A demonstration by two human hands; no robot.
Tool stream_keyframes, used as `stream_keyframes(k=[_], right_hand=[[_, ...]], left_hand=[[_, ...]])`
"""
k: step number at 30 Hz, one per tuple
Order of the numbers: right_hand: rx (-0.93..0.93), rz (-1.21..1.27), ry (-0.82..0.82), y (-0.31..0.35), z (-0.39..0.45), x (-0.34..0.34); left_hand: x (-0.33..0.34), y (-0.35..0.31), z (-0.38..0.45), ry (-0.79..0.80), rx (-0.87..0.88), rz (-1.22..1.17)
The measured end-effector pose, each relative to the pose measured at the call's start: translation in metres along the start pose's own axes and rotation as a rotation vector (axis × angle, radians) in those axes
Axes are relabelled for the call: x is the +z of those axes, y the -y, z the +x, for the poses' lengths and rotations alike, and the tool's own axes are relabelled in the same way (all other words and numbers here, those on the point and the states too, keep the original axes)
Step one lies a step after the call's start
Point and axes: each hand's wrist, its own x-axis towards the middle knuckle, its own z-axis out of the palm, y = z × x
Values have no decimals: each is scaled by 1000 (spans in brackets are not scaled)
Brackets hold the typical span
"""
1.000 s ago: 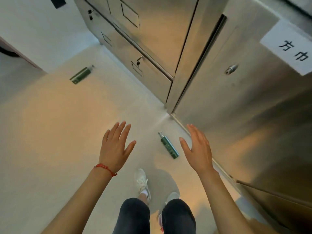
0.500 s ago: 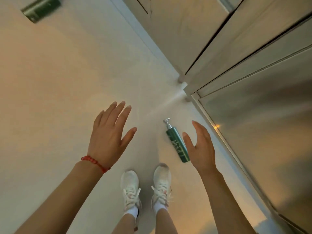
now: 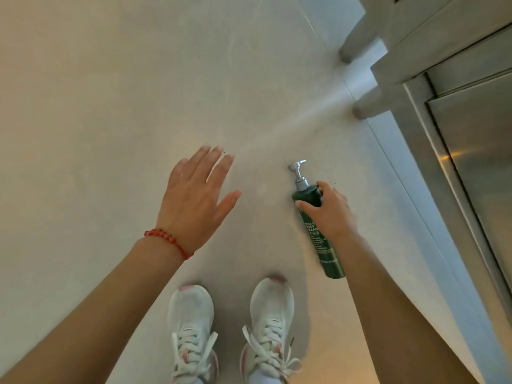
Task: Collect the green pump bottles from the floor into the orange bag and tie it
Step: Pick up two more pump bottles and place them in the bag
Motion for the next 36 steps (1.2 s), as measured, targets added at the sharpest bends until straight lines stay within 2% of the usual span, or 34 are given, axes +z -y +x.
stream_keyframes(k=[5,9,14,19,26,28,30,32,36], right_hand=[[50,112,-10,-4,6,10],[27,373,2,19,-17,-14],[-21,721,96,89,-76,-80],[-121,854,162,180,-147,-159],[-290,894,161,306,-213,-258],[-308,887,157,331,-222,-274],[-359,836,124,390,-232,-292],[-377,836,105,405,-235,-300],[-392,791,57,474,-233,-301]], left_hand=[[11,10,-7,67,-29,0],[-10,10,-19,70,-68,-6],[-92,-4,-47,67,-153,-36],[-212,-16,-71,-27,-225,-62],[-372,-9,-92,-267,-306,-96],[-392,-5,-93,-322,-330,-96],[-444,18,-102,-383,-368,-165],[-449,22,-101,-395,-352,-122],[-489,77,-107,-394,-400,-143]])
